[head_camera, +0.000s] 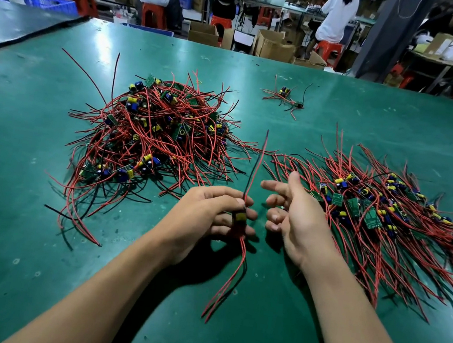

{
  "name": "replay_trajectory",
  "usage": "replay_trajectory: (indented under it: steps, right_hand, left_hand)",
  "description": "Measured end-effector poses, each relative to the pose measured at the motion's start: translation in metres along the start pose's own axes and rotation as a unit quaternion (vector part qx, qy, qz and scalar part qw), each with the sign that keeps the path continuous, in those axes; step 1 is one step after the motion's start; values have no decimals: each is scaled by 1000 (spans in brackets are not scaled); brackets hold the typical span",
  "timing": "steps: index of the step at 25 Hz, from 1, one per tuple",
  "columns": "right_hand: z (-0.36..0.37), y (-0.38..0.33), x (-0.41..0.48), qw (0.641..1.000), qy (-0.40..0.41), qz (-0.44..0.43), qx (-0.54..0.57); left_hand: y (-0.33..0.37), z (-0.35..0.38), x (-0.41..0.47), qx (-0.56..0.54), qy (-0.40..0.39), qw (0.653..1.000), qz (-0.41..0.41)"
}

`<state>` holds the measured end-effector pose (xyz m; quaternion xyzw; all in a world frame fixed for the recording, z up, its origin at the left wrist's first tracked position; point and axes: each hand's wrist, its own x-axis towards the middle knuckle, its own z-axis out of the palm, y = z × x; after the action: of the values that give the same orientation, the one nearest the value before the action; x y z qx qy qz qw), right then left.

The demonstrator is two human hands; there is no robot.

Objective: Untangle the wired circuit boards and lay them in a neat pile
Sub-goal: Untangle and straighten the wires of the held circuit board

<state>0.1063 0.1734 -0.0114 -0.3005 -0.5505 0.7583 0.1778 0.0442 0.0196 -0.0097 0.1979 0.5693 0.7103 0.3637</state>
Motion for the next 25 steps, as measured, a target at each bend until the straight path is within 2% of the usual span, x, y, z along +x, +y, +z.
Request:
replay_trajectory:
  steps: [2,4,7,10,13,16,19,20,22,25]
  right_hand:
    - [-2,7,-1,993,-32,-46,-106]
    - [-5,8,-2,966,-79,-107,-223]
    - [-3,8,-5,932,-144,-161,-291]
    - [6,9,-12,930,-160,-186,-274]
    - [15,11,-14,959,-106,-156,-214]
    - [19,7,-14,991,-105,-72,-44]
    - [12,-4,-14,978,-179,-10,106]
    - [9,-6,-14,974,-203,0,105]
    - [7,-5,-16,971,-234,19,31]
    - [7,2,-19,964,-261,35,-35]
  left_hand:
    - [3,-3,-1,-37,-3,999,5]
    - [7,-5,-2,-72,12,997,33]
    - [10,-7,-2,-107,37,990,79]
    - [9,-7,-1,-111,72,987,93]
    - [7,-2,-2,-88,83,988,100]
    - [5,-2,-1,-99,44,990,94]
    - [7,-1,1,-166,14,985,44]
    - [8,-1,1,-176,11,984,14]
    - [11,-1,-1,-177,-10,983,-52]
    - [14,-1,-4,-100,-60,989,-85]
